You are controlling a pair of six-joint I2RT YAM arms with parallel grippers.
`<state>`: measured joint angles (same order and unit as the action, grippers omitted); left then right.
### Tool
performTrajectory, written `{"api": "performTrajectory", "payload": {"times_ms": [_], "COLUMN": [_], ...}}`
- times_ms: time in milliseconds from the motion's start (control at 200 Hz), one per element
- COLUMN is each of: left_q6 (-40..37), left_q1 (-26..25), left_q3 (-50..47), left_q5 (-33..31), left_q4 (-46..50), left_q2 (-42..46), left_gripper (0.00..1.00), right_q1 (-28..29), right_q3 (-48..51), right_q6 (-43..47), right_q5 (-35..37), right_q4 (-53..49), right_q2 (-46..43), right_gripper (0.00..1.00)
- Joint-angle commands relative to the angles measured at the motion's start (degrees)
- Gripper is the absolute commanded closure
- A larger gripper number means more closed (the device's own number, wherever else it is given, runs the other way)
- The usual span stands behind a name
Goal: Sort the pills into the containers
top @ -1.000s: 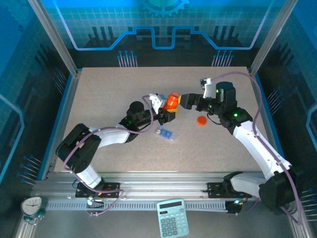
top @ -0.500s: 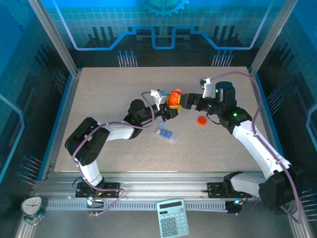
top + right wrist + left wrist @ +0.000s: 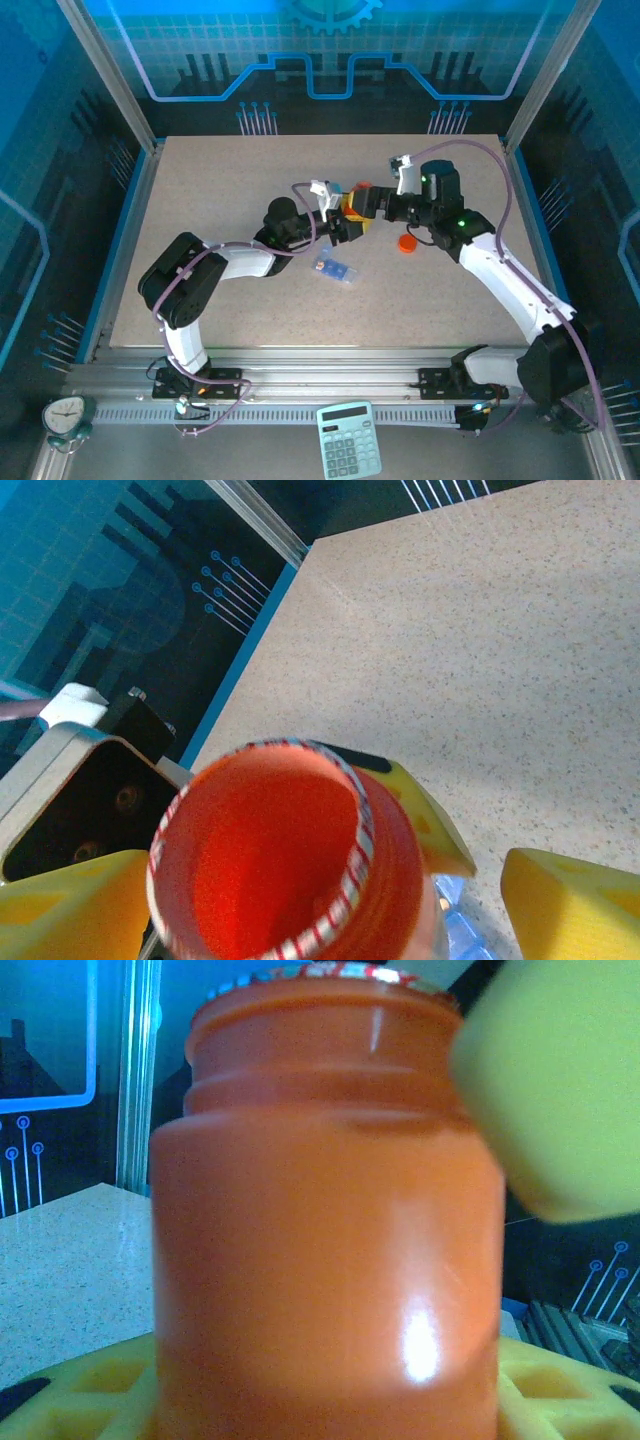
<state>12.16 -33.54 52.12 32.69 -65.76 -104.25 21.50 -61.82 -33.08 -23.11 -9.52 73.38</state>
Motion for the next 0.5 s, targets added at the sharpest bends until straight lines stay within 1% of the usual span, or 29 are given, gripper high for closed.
{"api": "performTrajectory", "payload": {"times_ms": [0,70,150,270,320,375,495], "left_q6": [0.85,0.91,1.02,1.17,1.24,1.55,2.06], "left_q1": [0.05,0.05,-0.03,0.0,0.01,-0.03,0.04], "left_q3": [1.89,1.8,1.68,1.33,1.23,1.15,0.93], "left_q5": [2.11,2.21,2.29,2.03,1.9,1.77,1.68], "left_q4": [-1.08,-1.09,-1.26,-1.46,-1.71,-1.93,-2.44], "left_q2": [-0.26,-0.15,0.08,0.53,0.71,0.8,1.3], "left_gripper": [0.91,0.91,0.91,0.9,0.88,0.84,0.74], "right_q1": [1.22,1.52,1.62,1.42,1.22,0.68,-1.54], "right_q3": [-2.36,-2.73,-2.87,-2.05,-1.41,-0.47,2.73], "right_q6": [-0.66,-0.98,-1.32,-2.12,-3.12,-4.73,-10.31], "right_q5": [0.0,0.0,-0.09,0.14,0.09,-0.11,-1.91], "right_q4": [2.12,2.39,2.69,3.65,4.38,5.73,10.8], "right_q2": [1.59,2.6,3.28,3.11,2.92,2.64,1.89], "right_gripper": [0.12,0.14,0.21,0.42,0.5,0.56,0.62]}}
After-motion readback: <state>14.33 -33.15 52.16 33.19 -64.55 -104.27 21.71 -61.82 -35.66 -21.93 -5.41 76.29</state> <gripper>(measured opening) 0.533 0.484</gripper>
